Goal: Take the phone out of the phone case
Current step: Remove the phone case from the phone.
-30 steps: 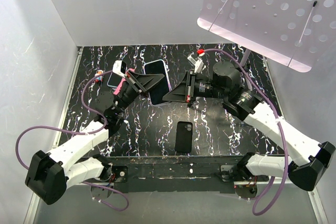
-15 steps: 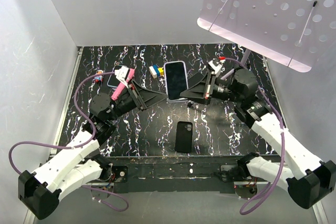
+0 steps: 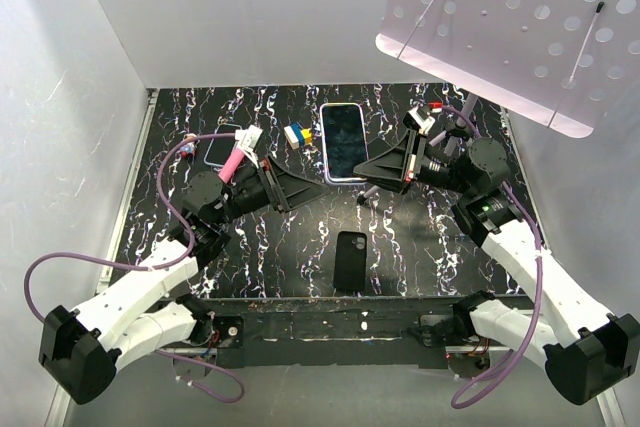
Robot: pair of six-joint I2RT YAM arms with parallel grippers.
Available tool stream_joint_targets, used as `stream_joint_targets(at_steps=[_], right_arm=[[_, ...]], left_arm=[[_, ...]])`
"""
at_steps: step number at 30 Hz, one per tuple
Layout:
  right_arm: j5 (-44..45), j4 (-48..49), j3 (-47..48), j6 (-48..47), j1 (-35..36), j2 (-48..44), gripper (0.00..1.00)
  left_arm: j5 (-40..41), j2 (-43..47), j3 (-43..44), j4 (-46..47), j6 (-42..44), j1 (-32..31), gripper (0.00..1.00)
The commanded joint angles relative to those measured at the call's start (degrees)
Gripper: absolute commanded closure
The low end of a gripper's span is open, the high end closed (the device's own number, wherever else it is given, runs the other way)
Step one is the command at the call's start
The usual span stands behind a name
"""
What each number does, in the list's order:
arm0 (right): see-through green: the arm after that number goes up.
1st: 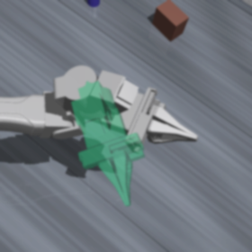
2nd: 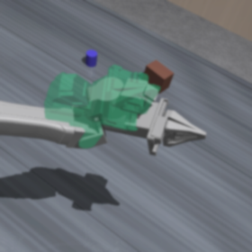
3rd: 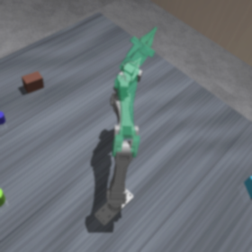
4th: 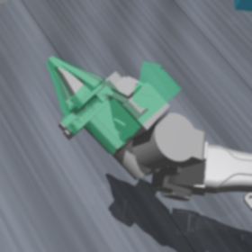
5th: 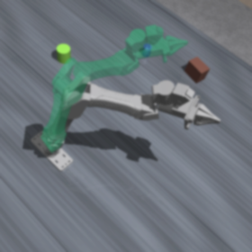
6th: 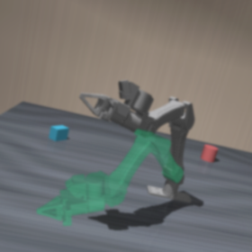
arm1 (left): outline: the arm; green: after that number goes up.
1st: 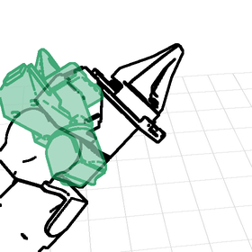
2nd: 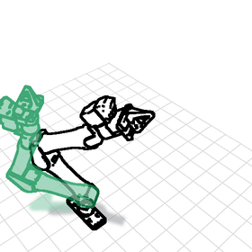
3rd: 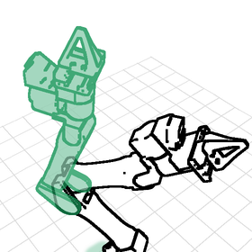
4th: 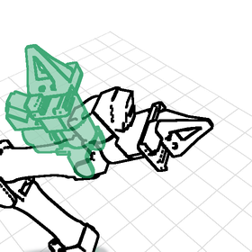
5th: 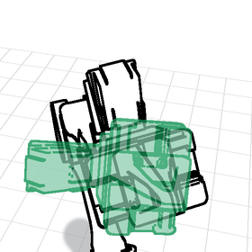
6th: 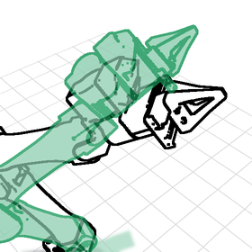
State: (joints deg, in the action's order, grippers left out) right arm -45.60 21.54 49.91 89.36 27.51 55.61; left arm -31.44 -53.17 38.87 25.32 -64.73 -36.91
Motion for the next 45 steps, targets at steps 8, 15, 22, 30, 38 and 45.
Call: stream_joint_targets(at_steps=[8,15,22,30,38,45], right_arm=[[-0.54,9.48,-1.22,1.96,-0.09,-0.95,0.99],[-0.8,10.36,-0.87,2.57,-0.09,-0.95,0.99],[-0.98,10.28,-1.04,2.92,-0.09,-1.83,0.99],[-1.07,9.4,-1.22,2.13,0.0,-2.35,0.99],[-0.71,4.22,-1.48,-1.38,0.62,-3.67,0.99],[-0.19,-3.07,-1.13,-6.21,0.71,-4.99,0.99]], left_arm=[[-0.82,1.04,1.12,7.11,-1.01,-0.98,0.14],[0.86,0.0,2.61,2.81,0.39,-1.06,0.33],[1.82,-1.76,2.87,1.57,0.39,-0.98,0.48],[3.93,-2.47,4.72,-1.67,-0.31,-0.98,0.39],[9.73,-6.24,10.78,-13.61,2.5,-0.98,0.7],[19.64,-8.09,11.76,-39.25,7.33,-0.63,1.0]])
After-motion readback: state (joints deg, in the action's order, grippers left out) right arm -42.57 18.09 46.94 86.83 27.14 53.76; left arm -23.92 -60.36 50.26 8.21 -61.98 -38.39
